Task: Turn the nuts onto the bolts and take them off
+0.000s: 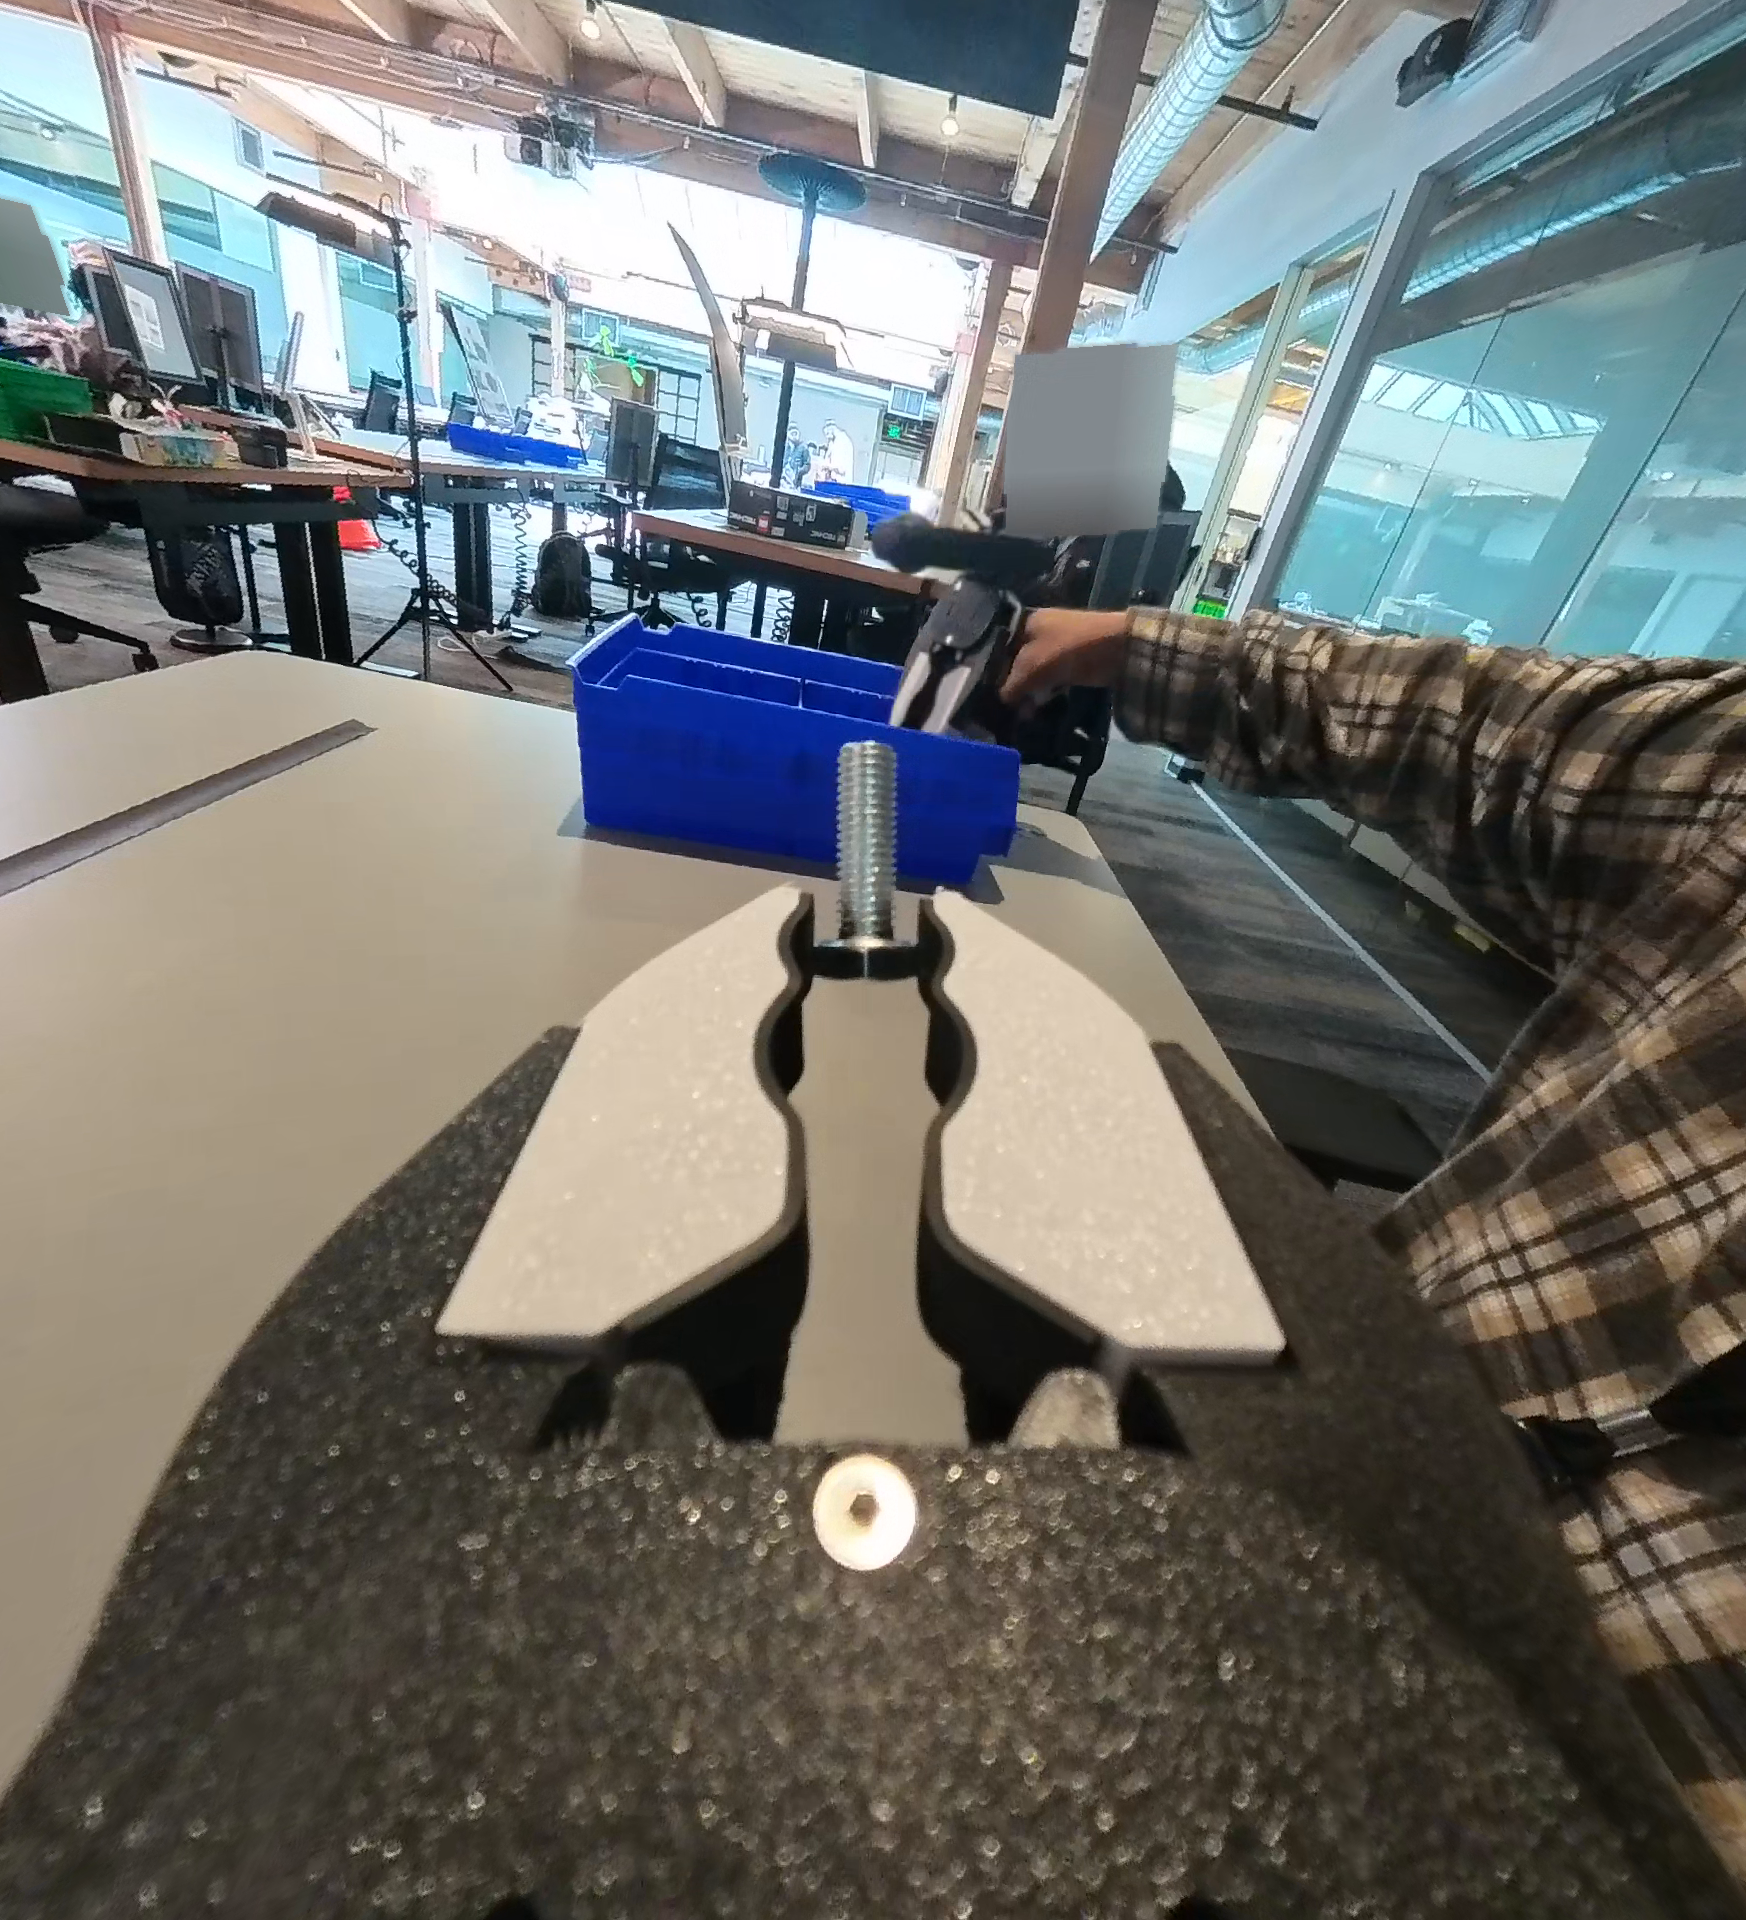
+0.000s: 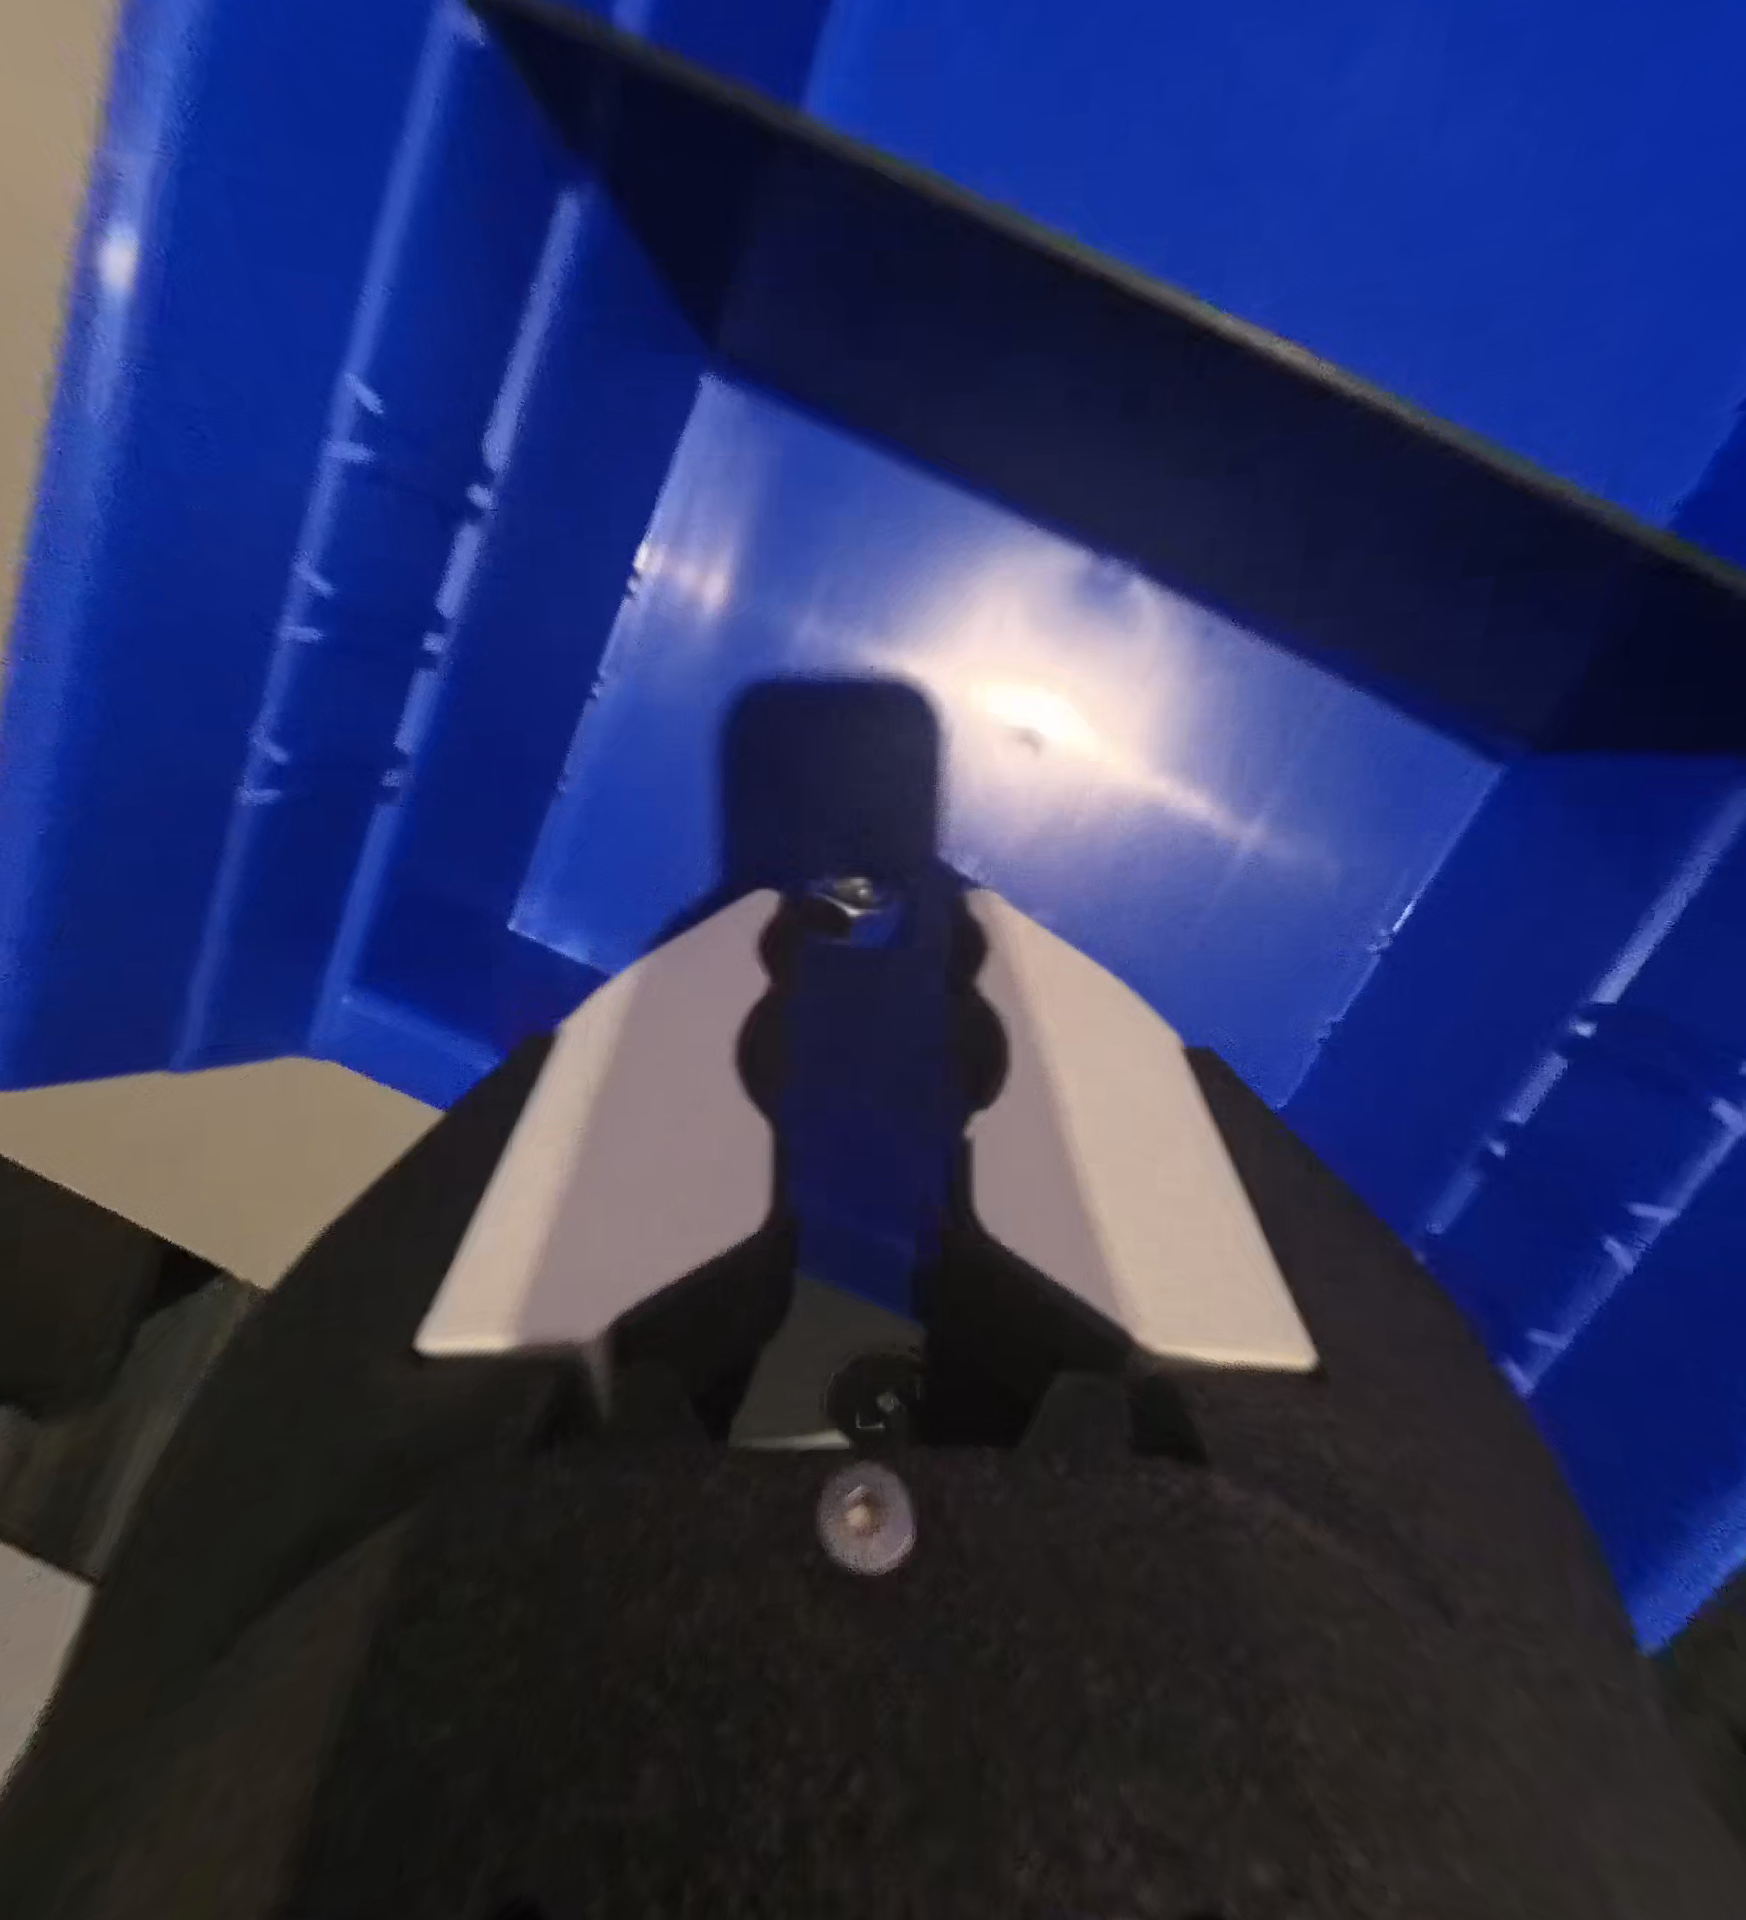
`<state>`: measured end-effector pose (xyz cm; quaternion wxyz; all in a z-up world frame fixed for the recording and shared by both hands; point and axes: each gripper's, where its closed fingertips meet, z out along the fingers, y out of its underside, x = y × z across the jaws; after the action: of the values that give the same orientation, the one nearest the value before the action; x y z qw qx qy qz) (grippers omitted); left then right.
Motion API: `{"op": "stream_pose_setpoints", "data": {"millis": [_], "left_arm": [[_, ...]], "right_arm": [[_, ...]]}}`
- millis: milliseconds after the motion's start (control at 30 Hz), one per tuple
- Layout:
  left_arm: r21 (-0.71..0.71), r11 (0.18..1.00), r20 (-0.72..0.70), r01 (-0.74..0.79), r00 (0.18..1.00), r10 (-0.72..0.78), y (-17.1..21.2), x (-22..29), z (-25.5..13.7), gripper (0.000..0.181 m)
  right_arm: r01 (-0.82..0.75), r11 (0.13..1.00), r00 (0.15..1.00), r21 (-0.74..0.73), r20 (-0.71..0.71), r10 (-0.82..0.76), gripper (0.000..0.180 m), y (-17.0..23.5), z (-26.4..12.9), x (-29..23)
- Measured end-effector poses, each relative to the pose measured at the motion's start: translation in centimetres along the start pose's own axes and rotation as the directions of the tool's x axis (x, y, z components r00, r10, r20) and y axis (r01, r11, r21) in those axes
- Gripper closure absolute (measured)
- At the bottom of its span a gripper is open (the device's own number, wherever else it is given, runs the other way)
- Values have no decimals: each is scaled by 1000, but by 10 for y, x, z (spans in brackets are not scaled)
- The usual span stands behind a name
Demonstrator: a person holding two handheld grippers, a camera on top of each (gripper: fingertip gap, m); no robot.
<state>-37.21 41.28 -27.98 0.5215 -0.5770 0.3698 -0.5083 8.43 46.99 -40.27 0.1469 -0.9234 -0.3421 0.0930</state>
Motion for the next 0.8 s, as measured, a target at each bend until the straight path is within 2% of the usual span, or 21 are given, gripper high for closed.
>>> {"op": "stream_pose_setpoints", "data": {"millis": [33,133,167,233,300,400,467,567,633,800], "left_arm": [[0,1000,0,-1,1000,1,0,0,0,163],[1,1000,-1,-4,1000,4,0,1,0,163],[0,1000,-1,-4,1000,4,0,1,0,163],[-1,1000,-1,-2,1000,2,1,0,1,163],[-2,1000,0,-1,1000,1,1,0,1,163],[-1,1000,-2,0,1000,0,2,0,2,163],[0,1000,-4,-2,1000,2,1,1,2,163],[1,1000,-13,-4,1000,4,1,4,3,163],[8,1000,-21,-3,1000,4,-1,6,3,163],[34,999,-39,-5,999,6,-7,11,1,163]], "right_arm": [[0,1000,1000,-14,-14,0,139,2,1,2],[-5,999,997,40,-80,9,128,-11,-17,10],[-9,995,993,100,-115,20,126,-25,-32,13],[7,947,987,321,-154,45,129,-70,-72,5],[54,810,991,584,-128,26,135,-126,-118,-27],[127,502,988,855,-65,-139,137,-194,-164,-115],[127,365,950,922,-7,-313,135,-223,-162,-190],[45,258,824,965,111,-556,138,-250,-135,-298],[1,247,741,969,165,-651,141,-263,-110,-348],[26,286,675,958,194,-711,143,-290,-53,-398]]}}
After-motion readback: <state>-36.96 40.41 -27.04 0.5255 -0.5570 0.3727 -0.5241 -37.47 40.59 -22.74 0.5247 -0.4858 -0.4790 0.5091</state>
